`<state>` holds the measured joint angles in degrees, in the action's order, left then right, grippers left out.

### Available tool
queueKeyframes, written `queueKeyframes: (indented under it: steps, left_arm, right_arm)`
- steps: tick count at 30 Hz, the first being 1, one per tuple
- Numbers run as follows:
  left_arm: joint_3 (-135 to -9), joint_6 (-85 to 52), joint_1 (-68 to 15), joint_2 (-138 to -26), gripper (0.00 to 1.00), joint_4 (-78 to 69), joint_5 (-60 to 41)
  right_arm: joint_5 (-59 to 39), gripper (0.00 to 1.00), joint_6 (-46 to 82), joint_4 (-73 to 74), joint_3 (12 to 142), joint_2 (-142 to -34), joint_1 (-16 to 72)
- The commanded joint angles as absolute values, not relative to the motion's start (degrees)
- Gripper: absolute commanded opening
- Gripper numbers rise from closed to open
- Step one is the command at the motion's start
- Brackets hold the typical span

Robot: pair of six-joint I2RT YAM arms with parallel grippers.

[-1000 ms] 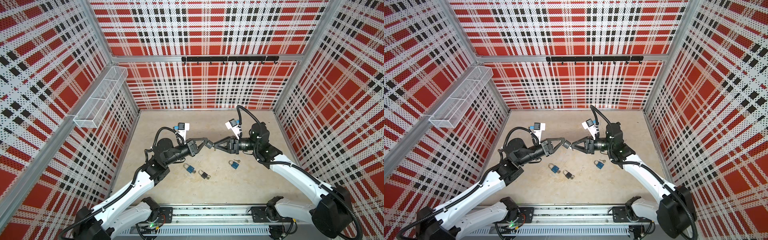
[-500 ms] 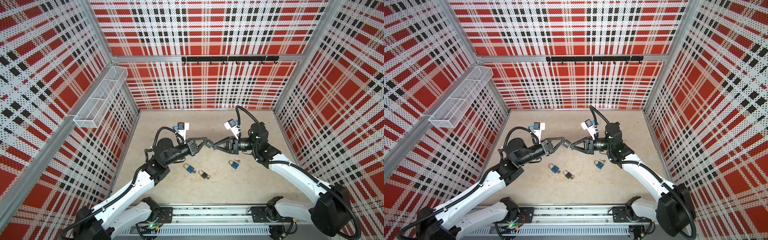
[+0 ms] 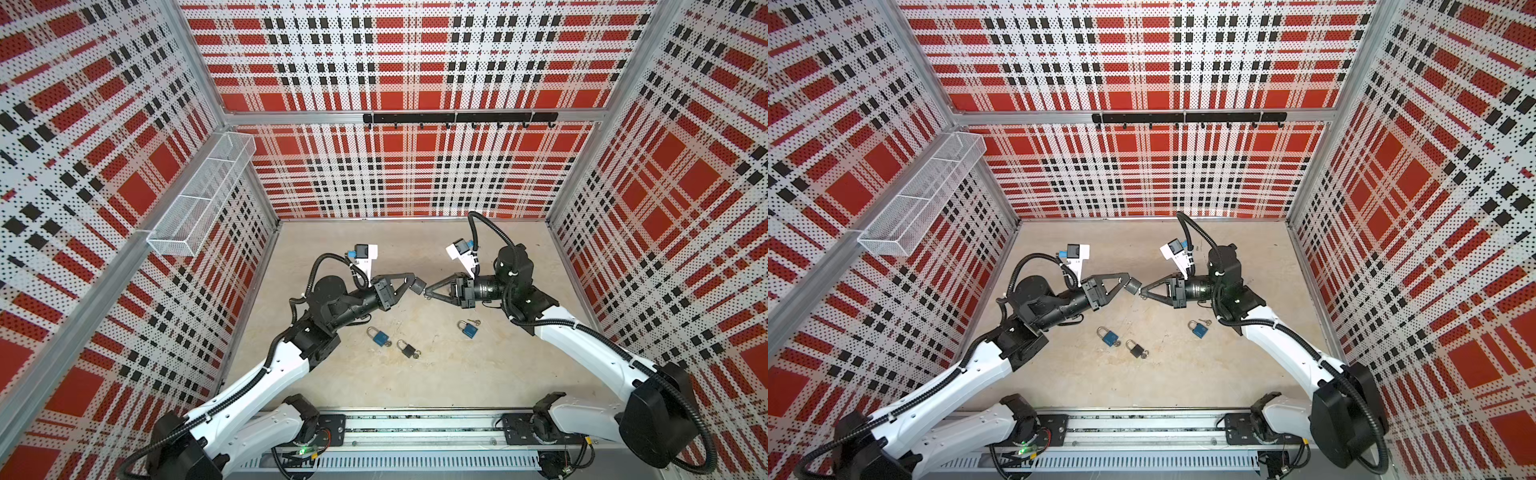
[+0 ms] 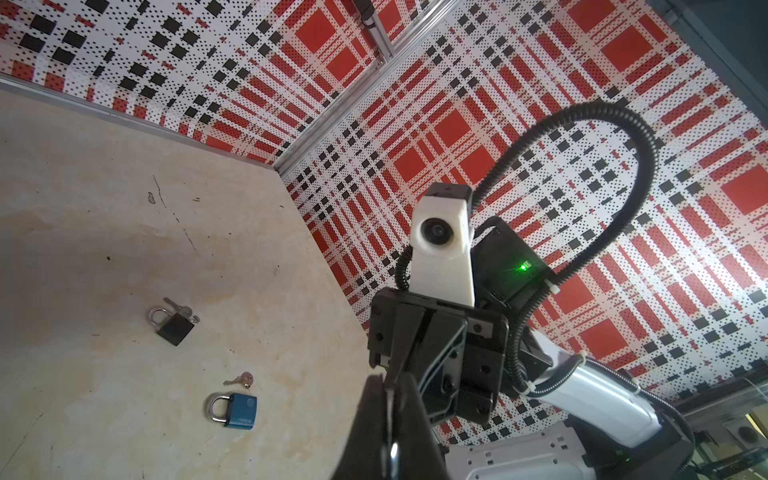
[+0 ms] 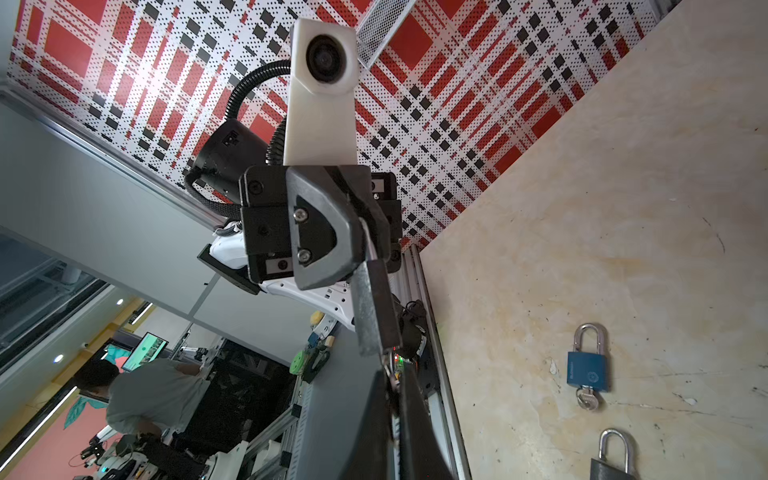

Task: Lock with the key

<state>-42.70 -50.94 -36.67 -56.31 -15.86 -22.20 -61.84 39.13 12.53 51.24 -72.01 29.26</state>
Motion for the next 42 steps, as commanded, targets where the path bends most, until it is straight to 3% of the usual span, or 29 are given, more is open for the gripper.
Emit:
queueKeyframes:
  steps: [1, 17, 25, 34, 42]
  left_arm:
    - [-44.3, -51.5, -36.2, -56.4, 0.0, -18.9, -21.4]
    - [-43.7, -54.2, -25.2, -52.6, 0.0, -19.3, -26.8]
    - [-40.2, -52.2, -23.7, -53.5, 0.0, -14.2, -28.3]
    - [-40.4, -43.9, -32.1, -66.8, 0.0, -8.3, -22.5]
    - [-50.7, -36.1, -36.8, -85.5, 0.0, -5.9, -22.6]
  right_arm:
    - [-62.9, 0.0, 38.6, 16.0, 51.5, -72.1, 29.9]
    - [-61.8, 0.0, 38.9, 15.1, 48.4, -69.1, 29.7]
    - [-58.5, 0.0, 34.7, 7.1, 47.3, -65.7, 24.5]
    - [-57.2, 0.0, 36.6, 4.5, 44.7, -63.8, 12.7]
    - [-56.3, 0.0, 33.8, 1.0, 44.5, -63.6, 11.8]
